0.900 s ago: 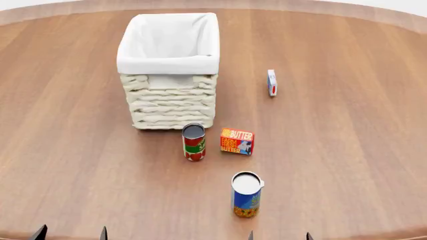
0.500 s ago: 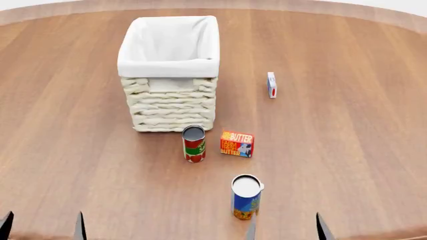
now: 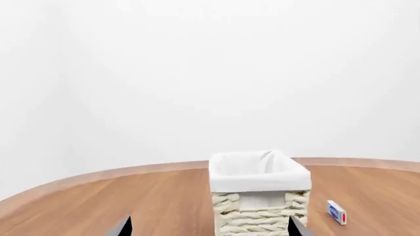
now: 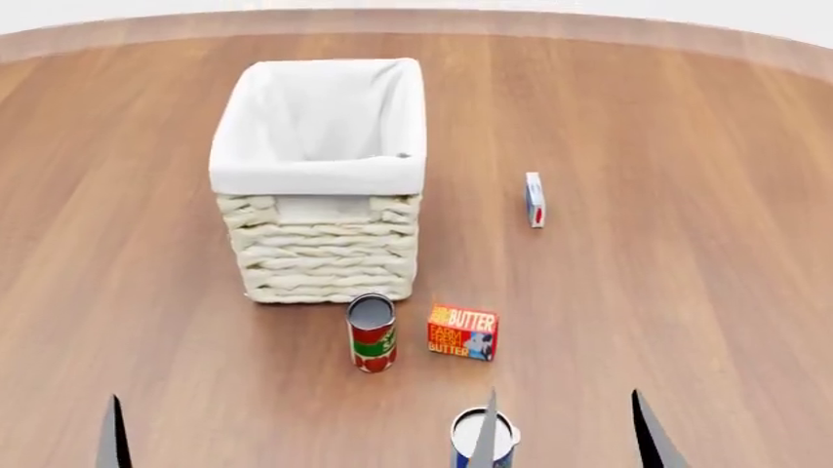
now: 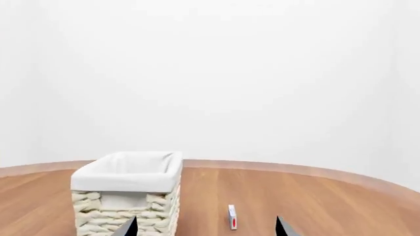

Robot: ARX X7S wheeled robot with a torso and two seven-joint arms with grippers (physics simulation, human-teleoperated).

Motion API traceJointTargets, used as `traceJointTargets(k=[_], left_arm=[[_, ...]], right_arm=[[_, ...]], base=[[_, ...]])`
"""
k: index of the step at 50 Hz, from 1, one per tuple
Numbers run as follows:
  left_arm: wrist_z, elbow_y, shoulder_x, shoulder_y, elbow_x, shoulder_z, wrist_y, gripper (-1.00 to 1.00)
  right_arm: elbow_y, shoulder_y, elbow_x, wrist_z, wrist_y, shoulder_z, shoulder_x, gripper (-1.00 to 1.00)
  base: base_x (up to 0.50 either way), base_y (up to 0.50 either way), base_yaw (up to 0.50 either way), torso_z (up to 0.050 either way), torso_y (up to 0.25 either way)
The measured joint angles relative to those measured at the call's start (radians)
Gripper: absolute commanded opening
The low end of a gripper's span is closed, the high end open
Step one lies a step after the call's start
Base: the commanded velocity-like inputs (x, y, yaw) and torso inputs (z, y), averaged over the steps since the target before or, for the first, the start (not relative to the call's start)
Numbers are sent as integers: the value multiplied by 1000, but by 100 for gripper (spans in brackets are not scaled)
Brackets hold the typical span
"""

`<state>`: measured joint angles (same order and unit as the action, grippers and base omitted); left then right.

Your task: Pick up the alphabet soup and put it in the basket.

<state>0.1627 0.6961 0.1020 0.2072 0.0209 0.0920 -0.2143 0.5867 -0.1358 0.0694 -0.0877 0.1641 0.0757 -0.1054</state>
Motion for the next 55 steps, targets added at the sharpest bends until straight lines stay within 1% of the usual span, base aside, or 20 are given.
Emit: traceJointTargets(k=[31,38,55], left_arm=[[43,30,41,7,-12,33,-11,100],[51,28,48,3,-19,36,-15,100],[64,19,61,-6,-36,45,-28,100]], right_arm=[[16,-4,18,-40,3,35,-39,100],[11,0,24,-49,2,41,-42,100],[7,13,43,-66,23,53,-54,100]], base=[[496,0,0,0,0],[0,25,0,0,2],[0,500,0,0,0]])
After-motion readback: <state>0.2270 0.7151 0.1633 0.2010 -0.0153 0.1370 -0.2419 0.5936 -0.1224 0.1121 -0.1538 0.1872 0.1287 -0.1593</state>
